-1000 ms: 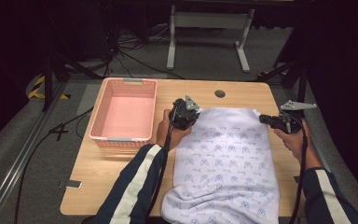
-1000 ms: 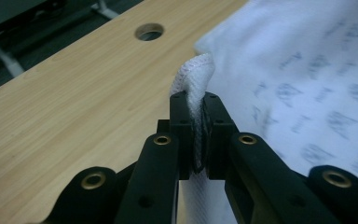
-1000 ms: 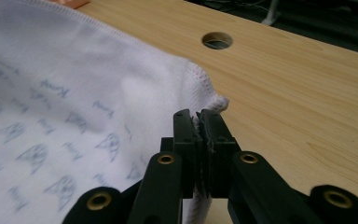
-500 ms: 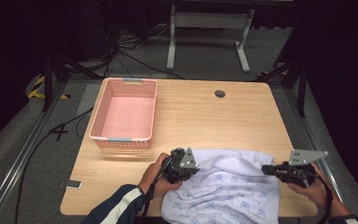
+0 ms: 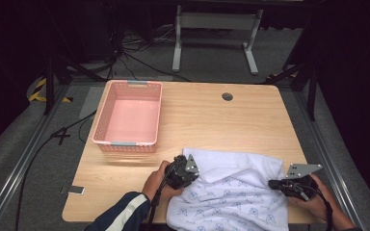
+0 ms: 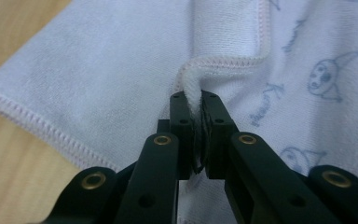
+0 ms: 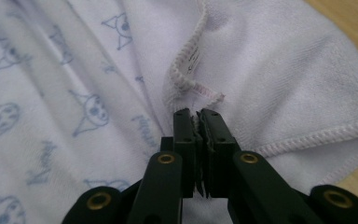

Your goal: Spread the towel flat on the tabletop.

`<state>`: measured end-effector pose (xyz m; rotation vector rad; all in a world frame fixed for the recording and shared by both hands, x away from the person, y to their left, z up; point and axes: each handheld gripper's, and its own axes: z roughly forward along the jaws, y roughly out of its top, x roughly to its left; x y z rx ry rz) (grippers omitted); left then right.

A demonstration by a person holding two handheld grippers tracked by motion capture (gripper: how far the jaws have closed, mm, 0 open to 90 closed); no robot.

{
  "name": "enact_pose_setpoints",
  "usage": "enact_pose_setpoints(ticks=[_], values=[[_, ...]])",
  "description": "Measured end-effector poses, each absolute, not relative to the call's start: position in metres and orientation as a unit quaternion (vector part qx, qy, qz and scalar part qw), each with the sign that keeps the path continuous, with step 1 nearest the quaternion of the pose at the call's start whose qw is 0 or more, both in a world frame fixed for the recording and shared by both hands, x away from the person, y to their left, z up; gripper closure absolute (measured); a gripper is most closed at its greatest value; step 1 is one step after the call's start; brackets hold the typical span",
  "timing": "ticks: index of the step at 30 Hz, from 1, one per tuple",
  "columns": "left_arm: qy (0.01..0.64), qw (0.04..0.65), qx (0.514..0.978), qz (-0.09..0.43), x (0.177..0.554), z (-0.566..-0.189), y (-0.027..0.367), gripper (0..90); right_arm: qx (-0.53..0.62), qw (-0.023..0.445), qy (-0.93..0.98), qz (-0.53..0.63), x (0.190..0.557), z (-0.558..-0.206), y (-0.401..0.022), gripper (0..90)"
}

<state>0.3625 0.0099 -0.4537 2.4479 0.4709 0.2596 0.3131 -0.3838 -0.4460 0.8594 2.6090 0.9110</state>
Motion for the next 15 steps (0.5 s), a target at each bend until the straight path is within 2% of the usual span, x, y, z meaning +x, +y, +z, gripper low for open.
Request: enact_pose_setpoints(ticks=[5,11,12,15], values=[[0.2,0.311,0.92,0.132,0.39,-0.455,0.0,85.6,0.316,0.157,0.884,0.308,0.342,-0.447,-0.382,85.8],[0.239,0.286,0.908,0.191,0.434,-0.456,-0.019,86.2,0.348,0.213,0.869,0.28,0.406,-0.446,-0.379,86.1],[0.243,0.284,0.906,0.198,0.443,-0.456,-0.022,86.2,0.36,0.232,0.863,0.267,0.428,-0.446,-0.377,86.2],[0.259,0.264,0.905,0.208,0.468,-0.453,-0.032,86.2,0.373,0.24,0.858,0.258,0.448,-0.446,-0.376,86.2]])
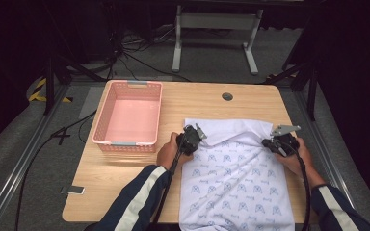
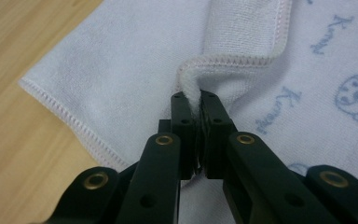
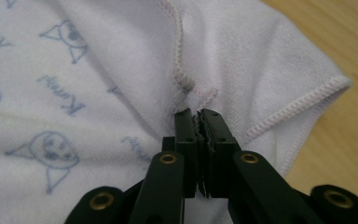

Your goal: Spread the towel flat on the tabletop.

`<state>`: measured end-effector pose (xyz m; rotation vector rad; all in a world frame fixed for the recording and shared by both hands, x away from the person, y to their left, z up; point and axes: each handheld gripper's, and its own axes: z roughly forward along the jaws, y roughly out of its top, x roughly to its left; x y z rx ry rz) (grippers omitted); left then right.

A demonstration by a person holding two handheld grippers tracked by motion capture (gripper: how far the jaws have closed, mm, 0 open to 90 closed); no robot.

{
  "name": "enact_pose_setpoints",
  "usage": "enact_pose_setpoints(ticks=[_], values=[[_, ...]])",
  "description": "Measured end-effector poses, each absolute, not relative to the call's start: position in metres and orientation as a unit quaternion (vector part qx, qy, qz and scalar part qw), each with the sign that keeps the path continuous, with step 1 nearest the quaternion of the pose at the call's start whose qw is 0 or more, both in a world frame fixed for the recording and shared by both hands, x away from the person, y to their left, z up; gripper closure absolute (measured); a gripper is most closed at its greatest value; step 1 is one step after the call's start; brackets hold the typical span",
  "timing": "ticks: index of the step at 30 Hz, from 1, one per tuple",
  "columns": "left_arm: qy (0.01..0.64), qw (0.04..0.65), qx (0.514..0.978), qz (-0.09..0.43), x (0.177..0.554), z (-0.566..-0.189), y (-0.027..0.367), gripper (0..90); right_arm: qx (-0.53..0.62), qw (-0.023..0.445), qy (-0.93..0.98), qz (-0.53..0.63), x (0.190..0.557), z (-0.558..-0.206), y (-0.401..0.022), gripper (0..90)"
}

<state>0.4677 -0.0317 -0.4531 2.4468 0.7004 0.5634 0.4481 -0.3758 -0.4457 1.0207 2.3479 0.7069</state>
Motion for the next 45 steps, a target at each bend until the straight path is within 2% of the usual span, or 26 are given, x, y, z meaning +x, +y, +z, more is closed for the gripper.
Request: enact_pose_setpoints(ticks=[1,6,12,15,19,24,31,32,33,34,35,39,42,45], values=[[0.265,0.249,0.906,0.218,0.479,-0.452,-0.037,86.2,0.389,0.243,0.852,0.254,0.465,-0.445,-0.375,86.2],[0.284,0.227,0.9,0.24,0.509,-0.451,-0.046,86.2,0.397,0.27,0.847,0.23,0.49,-0.445,-0.368,86.2],[0.299,0.226,0.889,0.263,0.525,-0.454,-0.049,86.2,0.412,0.284,0.835,0.228,0.51,-0.446,-0.363,86.3],[0.31,0.231,0.883,0.267,0.532,-0.454,-0.048,86.2,0.415,0.287,0.831,0.234,0.515,-0.447,-0.362,86.3],[0.301,0.193,0.892,0.276,0.532,-0.451,-0.054,86.1,0.429,0.285,0.823,0.238,0.518,-0.447,-0.361,86.2],[0.316,0.233,0.878,0.275,0.523,-0.435,-0.053,85.9,0.424,0.283,0.816,0.272,0.511,-0.437,-0.367,86.2],[0.279,0.315,0.866,0.269,0.479,-0.391,-0.044,85.8,0.396,0.284,0.805,0.338,0.483,-0.4,-0.38,86.0],[0.265,0.335,0.864,0.266,0.465,-0.382,-0.039,85.7,0.376,0.276,0.805,0.367,0.462,-0.384,-0.385,85.9],[0.254,0.357,0.861,0.256,0.453,-0.377,-0.035,85.7,0.376,0.276,0.805,0.367,0.462,-0.384,-0.385,85.9],[0.233,0.373,0.863,0.247,0.431,-0.373,-0.027,85.6,0.35,0.271,0.813,0.379,0.439,-0.374,-0.388,85.9],[0.233,0.373,0.863,0.247,0.431,-0.373,-0.027,85.5,0.35,0.271,0.813,0.379,0.439,-0.374,-0.388,85.9],[0.175,0.387,0.879,0.216,0.376,-0.382,-0.014,85.2,0.314,0.246,0.831,0.388,0.393,-0.371,-0.394,85.8],[0.158,0.395,0.889,0.17,0.345,-0.395,-0.005,84.8,0.278,0.224,0.855,0.377,0.358,-0.377,-0.396,85.6],[0.138,0.374,0.908,0.13,0.319,-0.416,0.0,84.6,0.254,0.193,0.878,0.357,0.33,-0.388,-0.394,85.4]])
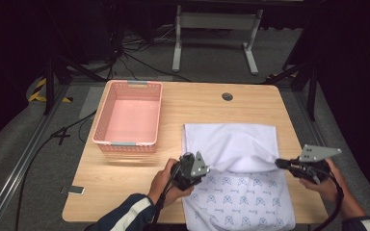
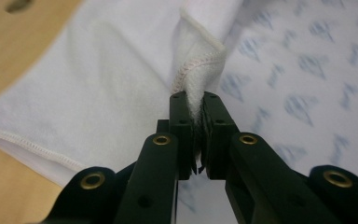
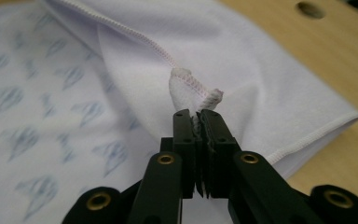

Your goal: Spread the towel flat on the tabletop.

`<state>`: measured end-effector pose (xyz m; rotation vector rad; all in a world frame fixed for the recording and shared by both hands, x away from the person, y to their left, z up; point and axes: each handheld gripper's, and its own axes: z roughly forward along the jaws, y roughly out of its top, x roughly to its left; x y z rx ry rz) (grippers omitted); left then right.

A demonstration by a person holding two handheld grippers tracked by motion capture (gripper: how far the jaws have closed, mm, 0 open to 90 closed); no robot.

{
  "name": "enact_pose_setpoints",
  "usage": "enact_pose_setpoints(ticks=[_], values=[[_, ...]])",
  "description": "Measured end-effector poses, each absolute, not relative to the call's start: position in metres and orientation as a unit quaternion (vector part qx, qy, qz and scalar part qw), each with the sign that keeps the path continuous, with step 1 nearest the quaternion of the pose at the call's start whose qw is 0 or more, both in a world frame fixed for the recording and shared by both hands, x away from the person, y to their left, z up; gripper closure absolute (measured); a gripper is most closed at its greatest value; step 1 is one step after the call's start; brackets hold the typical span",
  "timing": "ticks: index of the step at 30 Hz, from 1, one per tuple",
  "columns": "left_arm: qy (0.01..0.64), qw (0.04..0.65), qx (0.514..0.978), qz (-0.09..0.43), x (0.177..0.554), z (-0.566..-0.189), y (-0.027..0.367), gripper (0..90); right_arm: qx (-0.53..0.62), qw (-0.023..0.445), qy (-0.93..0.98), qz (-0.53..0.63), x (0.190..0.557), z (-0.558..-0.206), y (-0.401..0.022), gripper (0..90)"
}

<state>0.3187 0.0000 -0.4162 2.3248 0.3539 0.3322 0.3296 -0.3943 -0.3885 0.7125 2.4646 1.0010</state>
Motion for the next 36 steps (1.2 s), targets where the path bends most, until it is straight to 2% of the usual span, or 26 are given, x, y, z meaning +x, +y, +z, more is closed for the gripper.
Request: enact_pose_setpoints(ticks=[2,5,7,11,13,15,16,20,21,23,28,30,36], values=[[0.127,0.347,0.923,0.112,0.311,-0.428,0.001,84.3,0.255,0.16,0.887,0.351,0.314,-0.401,-0.393,85.1],[0.137,0.307,0.935,0.113,0.31,-0.449,0.001,84.3,0.249,0.136,0.903,0.324,0.301,-0.421,-0.388,84.7],[0.151,0.308,0.933,0.105,0.316,-0.454,0.002,84.5,0.256,0.132,0.91,0.297,0.301,-0.432,-0.387,84.8],[0.161,0.296,0.931,0.14,0.332,-0.454,0.0,84.8,0.277,0.133,0.906,0.292,0.312,-0.443,-0.39,85.5],[0.166,0.295,0.929,0.149,0.34,-0.454,-0.001,84.9,0.282,0.138,0.904,0.291,0.316,-0.443,-0.391,85.7],[0.178,0.295,0.925,0.162,0.353,-0.455,-0.004,85.0,0.295,0.169,0.898,0.28,0.333,-0.443,-0.39,85.9],[0.182,0.294,0.924,0.165,0.361,-0.455,-0.005,85.0,0.295,0.169,0.898,0.28,0.333,-0.443,-0.39,85.9],[0.202,0.286,0.918,0.187,0.391,-0.455,-0.014,85.0,0.314,0.207,0.885,0.273,0.368,-0.445,-0.39,86.1],[0.209,0.281,0.918,0.189,0.399,-0.454,-0.016,85.0,0.326,0.217,0.881,0.267,0.386,-0.445,-0.389,86.1],[0.215,0.276,0.916,0.194,0.412,-0.453,-0.019,85.0,0.326,0.226,0.879,0.264,0.394,-0.445,-0.388,86.1],[0.227,0.315,0.902,0.186,0.419,-0.443,-0.012,84.7,0.342,0.229,0.865,0.287,0.413,-0.441,-0.391,85.9],[0.218,0.353,0.891,0.187,0.407,-0.425,0.0,83.9,0.339,0.23,0.85,0.331,0.402,-0.423,-0.4,85.7],[0.196,0.406,0.871,0.193,0.378,-0.395,0.025,83.2,0.299,0.226,0.838,0.395,0.369,-0.386,-0.409,85.2]])
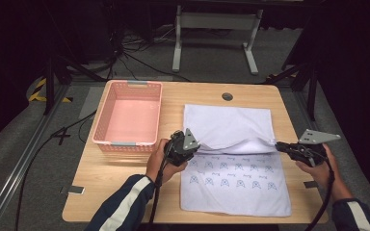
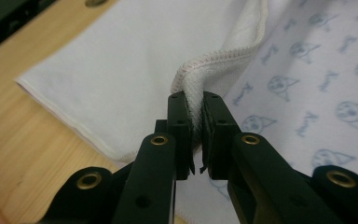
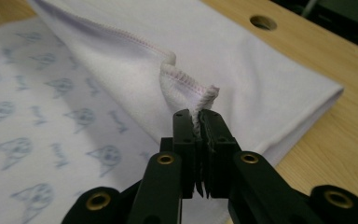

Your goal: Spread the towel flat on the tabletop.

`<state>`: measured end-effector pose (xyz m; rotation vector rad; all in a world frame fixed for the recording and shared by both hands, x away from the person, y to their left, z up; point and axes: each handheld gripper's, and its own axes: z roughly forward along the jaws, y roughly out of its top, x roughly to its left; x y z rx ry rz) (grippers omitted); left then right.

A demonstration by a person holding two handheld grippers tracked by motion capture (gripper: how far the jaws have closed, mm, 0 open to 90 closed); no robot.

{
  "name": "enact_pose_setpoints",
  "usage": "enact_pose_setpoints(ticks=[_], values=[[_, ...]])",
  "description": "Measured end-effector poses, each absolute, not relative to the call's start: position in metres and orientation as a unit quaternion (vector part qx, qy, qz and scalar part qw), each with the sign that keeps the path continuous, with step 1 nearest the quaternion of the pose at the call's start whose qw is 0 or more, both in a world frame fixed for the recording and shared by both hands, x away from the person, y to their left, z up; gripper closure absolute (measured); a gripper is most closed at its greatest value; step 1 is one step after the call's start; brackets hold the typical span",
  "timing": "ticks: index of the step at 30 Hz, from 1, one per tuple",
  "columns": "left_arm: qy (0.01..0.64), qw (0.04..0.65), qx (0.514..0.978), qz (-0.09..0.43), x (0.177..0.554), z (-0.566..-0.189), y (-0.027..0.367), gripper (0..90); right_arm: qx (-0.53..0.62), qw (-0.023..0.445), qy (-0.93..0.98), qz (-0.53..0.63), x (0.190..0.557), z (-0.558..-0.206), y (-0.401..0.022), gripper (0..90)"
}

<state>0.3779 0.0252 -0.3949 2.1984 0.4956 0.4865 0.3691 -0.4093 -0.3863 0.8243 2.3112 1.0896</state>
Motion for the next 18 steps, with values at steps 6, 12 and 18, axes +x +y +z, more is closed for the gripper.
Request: enact_pose_setpoints(ticks=[6,12,18], values=[[0.158,0.402,0.887,0.164,0.337,-0.407,0.039,81.0,0.23,0.202,0.869,0.389,0.322,-0.378,-0.408,84.0],[0.118,0.368,0.913,0.133,0.304,-0.433,0.039,81.9,0.209,0.159,0.89,0.372,0.285,-0.398,-0.412,82.1],[0.124,0.378,0.909,0.122,0.294,-0.435,0.048,85.4,0.184,0.143,0.904,0.357,0.268,-0.404,-0.415,84.7]])
